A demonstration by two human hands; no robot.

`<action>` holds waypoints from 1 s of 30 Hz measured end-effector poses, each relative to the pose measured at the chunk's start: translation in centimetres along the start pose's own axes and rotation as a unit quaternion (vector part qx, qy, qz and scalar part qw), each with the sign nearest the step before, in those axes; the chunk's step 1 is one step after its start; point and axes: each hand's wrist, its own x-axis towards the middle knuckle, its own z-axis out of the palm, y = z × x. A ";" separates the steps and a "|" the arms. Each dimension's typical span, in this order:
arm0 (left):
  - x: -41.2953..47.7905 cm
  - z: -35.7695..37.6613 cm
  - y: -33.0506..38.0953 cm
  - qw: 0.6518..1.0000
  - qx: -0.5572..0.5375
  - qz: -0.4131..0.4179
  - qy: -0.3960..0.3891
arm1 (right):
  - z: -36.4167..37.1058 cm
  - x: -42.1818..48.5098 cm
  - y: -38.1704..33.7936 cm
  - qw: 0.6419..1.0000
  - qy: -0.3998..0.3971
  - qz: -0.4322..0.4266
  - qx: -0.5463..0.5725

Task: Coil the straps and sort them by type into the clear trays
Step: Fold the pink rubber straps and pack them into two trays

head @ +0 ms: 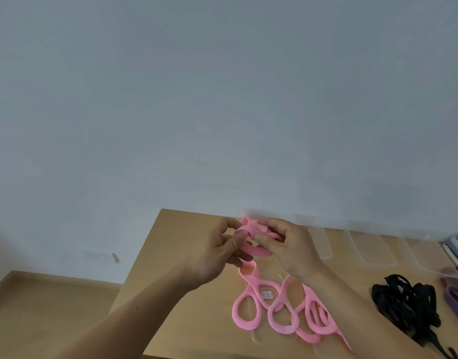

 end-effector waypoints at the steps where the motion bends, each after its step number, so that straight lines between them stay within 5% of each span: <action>1: 0.0 -0.4 -0.1 1.000 0.013 -0.012 -0.011 | 0.2 0.1 0.1 1.000 -0.006 0.004 -0.003; 12: 2.6 -3.5 -2.4 0.988 -0.044 -0.134 -0.068 | 3.3 1.3 2.6 0.992 -0.076 0.040 -0.091; 19: 5.2 -3.4 -4.3 0.979 -0.079 -0.183 -0.046 | 3.5 1.6 5.1 0.945 -0.070 -0.078 -0.309; 26: 9.5 -1.7 -6.0 0.971 -0.085 -0.220 -0.038 | 1.8 4.1 9.5 0.907 -0.046 -0.180 -0.378; 30: 12.3 -0.9 -7.3 0.969 -0.076 -0.234 -0.027 | 0.8 6.6 12.1 0.916 -0.060 -0.192 -0.346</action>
